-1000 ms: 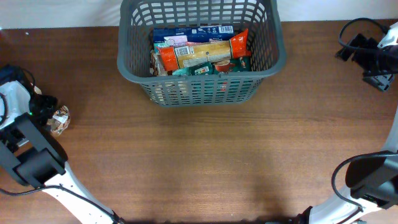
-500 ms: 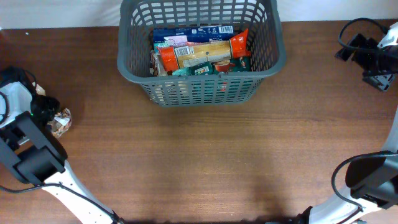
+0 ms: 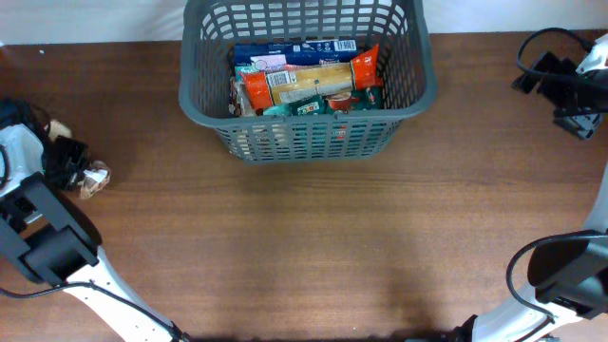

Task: Pack container
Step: 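Grasp the clear wrapped pastry with the left gripper and lift, then carry the pastry over the basket and release it inside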

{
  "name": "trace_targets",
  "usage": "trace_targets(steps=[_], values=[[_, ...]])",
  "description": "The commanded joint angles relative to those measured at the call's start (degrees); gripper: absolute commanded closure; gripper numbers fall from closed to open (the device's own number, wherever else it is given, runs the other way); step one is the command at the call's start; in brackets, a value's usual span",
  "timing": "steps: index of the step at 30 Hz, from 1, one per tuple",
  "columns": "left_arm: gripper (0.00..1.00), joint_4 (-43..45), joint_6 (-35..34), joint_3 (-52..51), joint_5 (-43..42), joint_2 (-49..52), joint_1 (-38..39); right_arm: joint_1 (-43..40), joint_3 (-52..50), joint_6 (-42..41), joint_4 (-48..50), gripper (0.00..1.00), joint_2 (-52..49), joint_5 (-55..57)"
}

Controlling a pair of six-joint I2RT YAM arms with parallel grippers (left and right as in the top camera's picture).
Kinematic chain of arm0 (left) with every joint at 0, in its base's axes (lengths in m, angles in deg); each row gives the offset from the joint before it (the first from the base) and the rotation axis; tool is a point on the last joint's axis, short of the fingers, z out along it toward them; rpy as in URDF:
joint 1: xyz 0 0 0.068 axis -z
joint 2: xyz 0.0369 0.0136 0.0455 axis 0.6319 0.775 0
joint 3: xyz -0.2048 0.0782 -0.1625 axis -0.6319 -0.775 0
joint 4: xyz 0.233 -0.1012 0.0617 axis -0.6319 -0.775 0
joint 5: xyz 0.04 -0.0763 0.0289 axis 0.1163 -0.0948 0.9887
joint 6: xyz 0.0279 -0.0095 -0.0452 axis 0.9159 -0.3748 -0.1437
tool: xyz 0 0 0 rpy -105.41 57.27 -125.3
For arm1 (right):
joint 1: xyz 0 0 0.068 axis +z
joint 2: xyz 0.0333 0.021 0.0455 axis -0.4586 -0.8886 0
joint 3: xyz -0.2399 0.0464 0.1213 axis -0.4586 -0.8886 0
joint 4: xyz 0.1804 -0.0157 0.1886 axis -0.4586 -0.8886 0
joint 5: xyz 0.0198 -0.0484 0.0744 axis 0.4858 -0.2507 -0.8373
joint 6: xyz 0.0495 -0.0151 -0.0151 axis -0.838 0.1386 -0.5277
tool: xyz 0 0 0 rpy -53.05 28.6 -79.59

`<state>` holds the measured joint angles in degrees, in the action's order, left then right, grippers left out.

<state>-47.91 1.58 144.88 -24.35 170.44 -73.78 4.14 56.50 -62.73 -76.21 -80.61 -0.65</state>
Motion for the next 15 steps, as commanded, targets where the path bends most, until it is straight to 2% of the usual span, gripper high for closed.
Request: trace_targets(steps=[1, 2, 4, 8, 15], values=[[0.98, -1.0, 12.4, 1.8, -17.0, 2.8, 0.7, -0.1, -0.3, -0.3, 0.1, 0.01, 0.6, -0.3], [0.98, -2.2, 17.3, 3.9, -18.8, 2.2, 1.2, -0.1, -0.3, -0.3, 0.1, 0.01, 0.6, -0.3], [0.98, -4.1, 22.7, 6.9, -18.0, 0.9, 2.2, -0.1, -0.3, -0.3, 0.1, 0.01, 0.6, -0.3], [0.98, -7.3, 35.6, 14.2, -11.9, -3.9, 5.5, -0.1, -0.3, -0.3, 0.1, 0.01, 0.6, -0.3], [0.98, -8.0, 44.8, 26.0, -1.2, -14.8, 14.3, -0.1, -0.3, -0.3, 0.1, 0.01, 0.6, -0.3]])
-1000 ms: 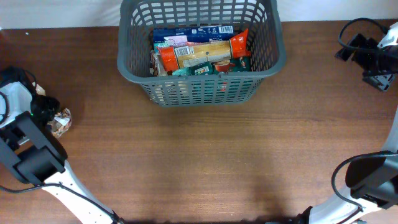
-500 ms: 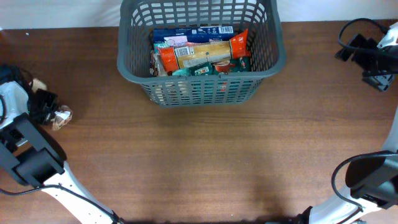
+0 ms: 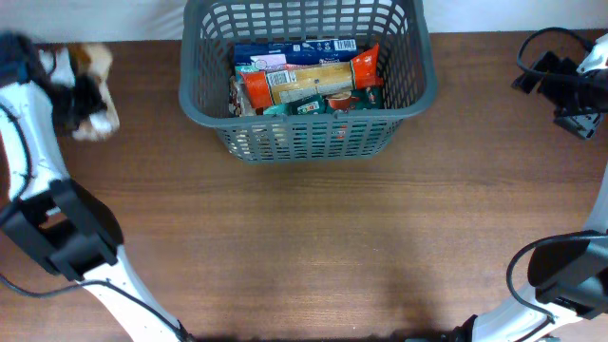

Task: Pack container
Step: 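Carry the pastry over the basket and release it inside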

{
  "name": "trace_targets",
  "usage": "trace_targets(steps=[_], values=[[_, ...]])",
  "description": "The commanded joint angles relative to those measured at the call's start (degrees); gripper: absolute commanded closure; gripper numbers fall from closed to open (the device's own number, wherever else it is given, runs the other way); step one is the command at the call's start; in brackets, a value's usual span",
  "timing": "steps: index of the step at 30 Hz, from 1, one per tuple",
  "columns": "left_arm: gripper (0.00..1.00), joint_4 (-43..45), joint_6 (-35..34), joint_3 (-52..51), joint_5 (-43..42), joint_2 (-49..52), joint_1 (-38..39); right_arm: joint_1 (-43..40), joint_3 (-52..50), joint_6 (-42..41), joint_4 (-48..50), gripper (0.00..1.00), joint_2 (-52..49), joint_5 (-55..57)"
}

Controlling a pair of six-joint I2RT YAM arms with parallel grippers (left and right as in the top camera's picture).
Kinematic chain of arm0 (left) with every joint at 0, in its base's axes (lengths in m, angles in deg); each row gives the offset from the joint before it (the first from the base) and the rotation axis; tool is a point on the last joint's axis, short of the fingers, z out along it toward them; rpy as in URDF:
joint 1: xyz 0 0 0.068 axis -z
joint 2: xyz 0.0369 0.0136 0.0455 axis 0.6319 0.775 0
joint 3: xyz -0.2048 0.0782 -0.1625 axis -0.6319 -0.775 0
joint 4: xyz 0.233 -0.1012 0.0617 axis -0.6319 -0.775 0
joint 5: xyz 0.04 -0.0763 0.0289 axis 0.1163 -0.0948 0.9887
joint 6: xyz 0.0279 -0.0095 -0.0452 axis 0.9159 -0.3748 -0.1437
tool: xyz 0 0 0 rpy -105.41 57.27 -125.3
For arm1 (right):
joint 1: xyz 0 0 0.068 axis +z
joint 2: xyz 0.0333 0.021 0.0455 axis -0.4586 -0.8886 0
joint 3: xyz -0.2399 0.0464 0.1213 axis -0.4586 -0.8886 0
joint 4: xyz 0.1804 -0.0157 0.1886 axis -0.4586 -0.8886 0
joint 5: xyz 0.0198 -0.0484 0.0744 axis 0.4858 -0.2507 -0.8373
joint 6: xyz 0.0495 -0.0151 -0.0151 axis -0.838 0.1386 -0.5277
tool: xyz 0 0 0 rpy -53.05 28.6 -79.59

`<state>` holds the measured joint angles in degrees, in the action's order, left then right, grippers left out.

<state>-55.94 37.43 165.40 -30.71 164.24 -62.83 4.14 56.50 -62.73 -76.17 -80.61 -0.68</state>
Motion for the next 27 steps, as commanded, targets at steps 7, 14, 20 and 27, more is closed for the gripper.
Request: trace_targets(steps=[7, 14, 20, 27], values=[[0.98, 4.2, 28.4, 13.1, 7.8, -19.5, 17.1, -0.1, -0.3, -0.3, 0.0, 0.01, 0.6, -0.3], [0.98, 3.7, 59.3, 11.8, 7.7, -20.3, 33.3, -0.1, -0.3, -0.3, 0.1, 0.01, 0.6, -0.3], [0.98, 2.8, 64.7, 9.1, 7.9, -15.3, 42.1, -0.1, -0.3, -0.3, 0.0, 0.01, 0.6, -0.3], [0.98, 3.0, 64.4, 8.9, 15.6, -4.6, 46.7, -0.1, -0.3, -0.3, 0.0, 0.01, 0.6, -0.3]])
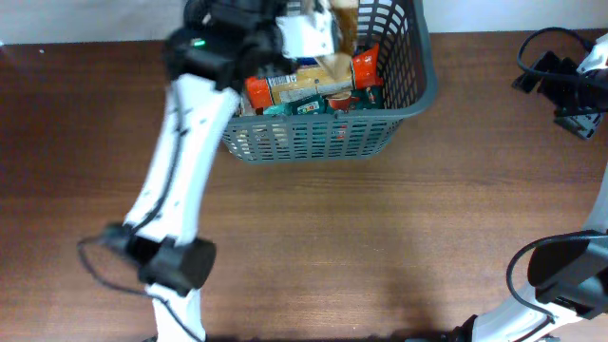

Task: Pack container
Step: 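Carry the pastry over the basket and release it inside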

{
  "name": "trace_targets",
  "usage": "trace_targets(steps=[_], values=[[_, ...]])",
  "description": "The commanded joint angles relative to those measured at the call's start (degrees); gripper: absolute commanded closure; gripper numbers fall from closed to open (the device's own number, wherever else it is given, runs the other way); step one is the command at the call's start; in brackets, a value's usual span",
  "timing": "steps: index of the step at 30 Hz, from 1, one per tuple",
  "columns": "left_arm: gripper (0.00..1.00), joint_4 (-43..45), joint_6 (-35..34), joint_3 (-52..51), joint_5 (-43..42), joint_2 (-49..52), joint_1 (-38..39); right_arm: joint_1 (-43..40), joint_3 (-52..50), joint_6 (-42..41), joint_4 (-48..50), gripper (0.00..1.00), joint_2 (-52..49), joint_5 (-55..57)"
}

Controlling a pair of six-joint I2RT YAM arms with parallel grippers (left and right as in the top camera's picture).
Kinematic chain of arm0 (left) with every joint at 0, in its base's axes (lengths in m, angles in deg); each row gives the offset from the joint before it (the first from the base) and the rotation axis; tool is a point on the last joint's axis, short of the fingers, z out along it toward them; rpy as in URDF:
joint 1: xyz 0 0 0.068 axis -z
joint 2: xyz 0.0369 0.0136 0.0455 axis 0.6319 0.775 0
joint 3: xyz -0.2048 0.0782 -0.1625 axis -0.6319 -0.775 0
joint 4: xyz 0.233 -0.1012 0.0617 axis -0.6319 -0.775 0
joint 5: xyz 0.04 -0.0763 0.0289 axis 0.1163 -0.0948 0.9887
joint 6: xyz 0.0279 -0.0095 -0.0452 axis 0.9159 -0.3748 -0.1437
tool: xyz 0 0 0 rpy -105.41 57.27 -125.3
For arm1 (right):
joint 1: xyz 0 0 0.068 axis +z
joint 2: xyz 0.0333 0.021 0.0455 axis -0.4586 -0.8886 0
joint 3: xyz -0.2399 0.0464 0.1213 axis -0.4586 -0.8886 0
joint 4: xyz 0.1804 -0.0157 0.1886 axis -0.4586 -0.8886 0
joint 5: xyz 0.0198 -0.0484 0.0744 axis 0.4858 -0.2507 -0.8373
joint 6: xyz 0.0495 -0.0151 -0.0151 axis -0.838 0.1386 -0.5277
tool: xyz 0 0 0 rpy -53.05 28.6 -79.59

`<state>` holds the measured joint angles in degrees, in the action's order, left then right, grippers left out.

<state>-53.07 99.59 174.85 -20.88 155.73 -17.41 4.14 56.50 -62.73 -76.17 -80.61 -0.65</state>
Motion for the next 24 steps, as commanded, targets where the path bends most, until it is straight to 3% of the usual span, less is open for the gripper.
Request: trace_targets(steps=[1, 7, 8, 9, 11, 15, 16, 24], values=[[0.98, 0.1, 1.8, -0.5, 7.4, 5.4, 1.7, -0.1, -0.3, -0.3, 0.0, 0.01, 0.6, -0.3], [0.98, -3.3, -7.3, -0.5, 11.5, 11.0, 3.3, -0.1, -0.3, -0.3, 0.0, 0.01, 0.6, -0.3], [0.93, -4.2, -8.4, -0.5, 11.6, 11.4, 3.5, -0.1, -0.3, -0.3, 0.1, 0.01, 0.6, -0.3], [0.75, -4.9, -9.7, -0.5, 11.8, 11.5, 3.8, -0.1, -0.3, -0.3, 0.0, 0.01, 0.6, -0.3], [0.27, -5.9, -13.1, -0.5, 12.9, 11.4, 4.3, -0.1, -0.3, -0.3, 0.0, 0.01, 0.6, -0.3], [0.13, -9.3, -19.7, 1.6, 16.2, 10.5, 5.5, -0.1, -0.3, -0.3, 0.1, 0.01, 0.6, -0.3], [0.04, -10.6, -20.2, 2.6, 16.2, 10.1, 5.8, -0.1, -0.3, -0.3, 0.0, 0.01, 0.6, -0.3], [0.01, -17.1, -31.5, 14.0, 22.9, 3.3, 6.0, -0.1, -0.3, -0.3, 0.0, 0.01, 0.6, -0.3]])
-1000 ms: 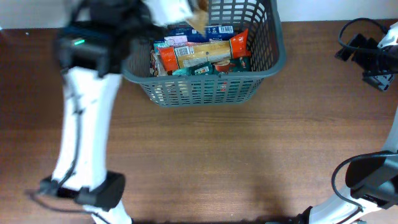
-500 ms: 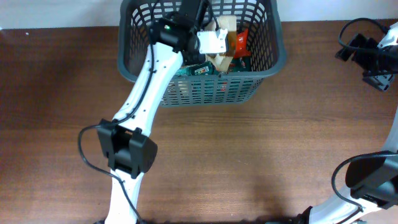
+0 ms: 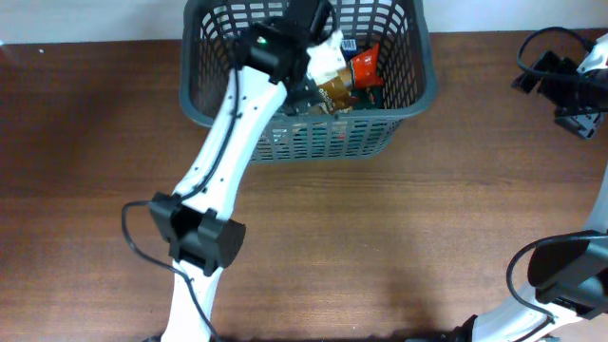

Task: Pack container

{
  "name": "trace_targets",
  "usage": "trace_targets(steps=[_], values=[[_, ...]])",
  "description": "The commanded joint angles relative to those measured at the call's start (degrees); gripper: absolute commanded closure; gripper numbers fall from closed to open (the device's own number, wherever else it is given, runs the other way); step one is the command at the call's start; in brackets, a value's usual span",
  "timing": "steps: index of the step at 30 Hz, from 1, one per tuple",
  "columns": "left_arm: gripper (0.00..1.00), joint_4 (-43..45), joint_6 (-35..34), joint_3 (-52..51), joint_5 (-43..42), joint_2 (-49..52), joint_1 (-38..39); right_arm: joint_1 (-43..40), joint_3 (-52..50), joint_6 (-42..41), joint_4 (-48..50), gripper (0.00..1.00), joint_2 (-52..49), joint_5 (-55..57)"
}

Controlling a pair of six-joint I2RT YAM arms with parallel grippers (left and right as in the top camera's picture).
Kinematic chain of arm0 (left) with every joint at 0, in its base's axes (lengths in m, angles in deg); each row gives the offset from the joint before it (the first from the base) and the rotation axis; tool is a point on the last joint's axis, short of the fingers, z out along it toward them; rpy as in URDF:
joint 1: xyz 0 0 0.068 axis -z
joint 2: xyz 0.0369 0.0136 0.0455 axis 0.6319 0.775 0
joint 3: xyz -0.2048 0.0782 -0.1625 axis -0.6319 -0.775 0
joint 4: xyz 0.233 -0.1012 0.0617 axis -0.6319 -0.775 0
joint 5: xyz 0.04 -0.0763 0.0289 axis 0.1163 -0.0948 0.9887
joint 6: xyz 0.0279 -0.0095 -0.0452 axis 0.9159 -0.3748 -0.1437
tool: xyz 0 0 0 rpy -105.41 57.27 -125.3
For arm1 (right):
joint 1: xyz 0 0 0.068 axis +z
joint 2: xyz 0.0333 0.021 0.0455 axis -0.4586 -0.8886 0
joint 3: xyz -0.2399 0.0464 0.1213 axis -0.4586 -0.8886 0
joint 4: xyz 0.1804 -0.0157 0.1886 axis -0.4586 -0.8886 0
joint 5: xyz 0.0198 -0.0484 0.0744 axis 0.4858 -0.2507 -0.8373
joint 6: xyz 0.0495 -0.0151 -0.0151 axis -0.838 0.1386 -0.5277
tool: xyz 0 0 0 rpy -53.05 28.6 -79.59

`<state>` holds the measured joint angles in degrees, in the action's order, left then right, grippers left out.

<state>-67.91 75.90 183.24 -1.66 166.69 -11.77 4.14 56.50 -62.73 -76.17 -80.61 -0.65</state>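
Observation:
A grey plastic basket [image 3: 209, 104] stands at the table's far middle, holding an orange pasta packet [image 3: 366, 65], blue and teal packets and more. My left arm reaches into the basket from the front. Its gripper [image 3: 321, 87] sits low over the contents, shut on a brown snack packet [image 3: 337, 95] that rests against the other packets. The fingers are mostly hidden under the white wrist. My right gripper [image 3: 537, 74] is parked at the far right edge, away from the basket; its jaws are too dark to read.
Black cables loop around the right arm at the far right [image 3: 551, 43]. The right arm's base [image 3: 560, 275] is at the front right and the left arm's base [image 3: 199, 242] at front centre-left. The brown wooden table [image 3: 399, 218] stretches in front of the basket.
The left gripper, which held the brown packet over the basket's back left part, now sits lower and farther right, with the packet down among the contents. The right arm has not moved.
The left gripper was at the table's left edge on a brown-and-white snack packet. Then it held the packet lifted at the far left. Later it was over the basket's rim, and now the packet is down inside the basket.

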Motion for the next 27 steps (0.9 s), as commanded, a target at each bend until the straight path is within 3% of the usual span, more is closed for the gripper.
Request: trace_targets(steps=[1, 6, 14, 20, 27], values=[[0.01, -2.9, -8.9, 7.0, 4.4, -8.7, 0.0, -0.1, -0.3, -0.3, 0.0, 0.01, 0.6, -0.3], [0.01, -3.5, -16.4, 11.4, 4.7, -14.6, -5.1, -0.1, -0.3, -0.3, 0.0, 0.01, 0.6, -0.3], [0.01, -7.5, -30.7, 11.5, 4.6, -19.3, -21.5, -0.1, -0.3, -0.3, 0.1, 0.01, 0.6, -0.3], [0.01, -10.1, -31.8, 8.7, -6.3, -17.9, -35.0, -0.1, -0.3, -0.3, 0.1, 0.01, 0.6, -0.3], [0.01, -10.9, -31.8, 2.6, -11.7, -14.2, -43.4, -0.1, -0.3, -0.3, 0.0, 0.01, 0.6, -0.3]])
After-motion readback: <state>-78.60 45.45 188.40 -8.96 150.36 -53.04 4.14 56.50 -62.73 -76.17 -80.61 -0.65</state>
